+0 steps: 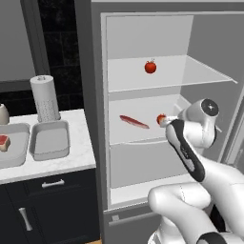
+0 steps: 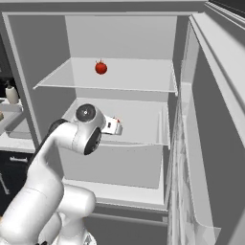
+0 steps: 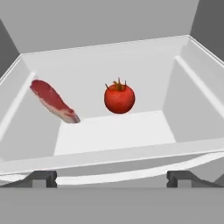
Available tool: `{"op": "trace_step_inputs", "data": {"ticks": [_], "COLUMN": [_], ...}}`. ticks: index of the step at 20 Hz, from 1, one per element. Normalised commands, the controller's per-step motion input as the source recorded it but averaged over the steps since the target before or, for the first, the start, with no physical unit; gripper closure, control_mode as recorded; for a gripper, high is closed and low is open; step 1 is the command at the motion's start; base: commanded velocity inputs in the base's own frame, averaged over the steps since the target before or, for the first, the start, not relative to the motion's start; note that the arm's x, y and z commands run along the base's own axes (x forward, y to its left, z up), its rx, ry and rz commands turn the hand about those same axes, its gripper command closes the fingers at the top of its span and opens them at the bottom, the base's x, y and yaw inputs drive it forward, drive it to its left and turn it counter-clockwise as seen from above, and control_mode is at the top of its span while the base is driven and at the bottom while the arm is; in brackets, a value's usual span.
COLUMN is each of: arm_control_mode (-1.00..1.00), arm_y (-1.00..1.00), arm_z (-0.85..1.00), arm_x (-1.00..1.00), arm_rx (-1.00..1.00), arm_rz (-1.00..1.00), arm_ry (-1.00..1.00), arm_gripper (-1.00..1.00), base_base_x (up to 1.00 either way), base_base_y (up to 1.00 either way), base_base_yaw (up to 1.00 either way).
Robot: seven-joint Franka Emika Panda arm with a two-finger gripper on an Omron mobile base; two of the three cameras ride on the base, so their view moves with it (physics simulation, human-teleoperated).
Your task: Place one tomato and one steak in each tupperware on the nearby counter, to pack two identical lunches.
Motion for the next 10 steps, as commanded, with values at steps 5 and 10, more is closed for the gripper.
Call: {"op": "trace_step_inputs", "data": {"ticks": [5, 10], "arm_control_mode": [-1.0, -1.0], "arm_y": [0.0, -0.06], "arm_z": [-0.26, -0.21], "arm_x": [0.71, 0.56], "arm_rx": [0.0, 0.0], "arm_rz": [0.0, 0.0], "arm_ry": [0.0, 0.0], "arm_gripper": [-1.0, -1.0], "base_base_x": [0.0, 0.0], "base_base_y": [0.0, 0.0], "base_base_yaw": [0.0, 0.0]}}
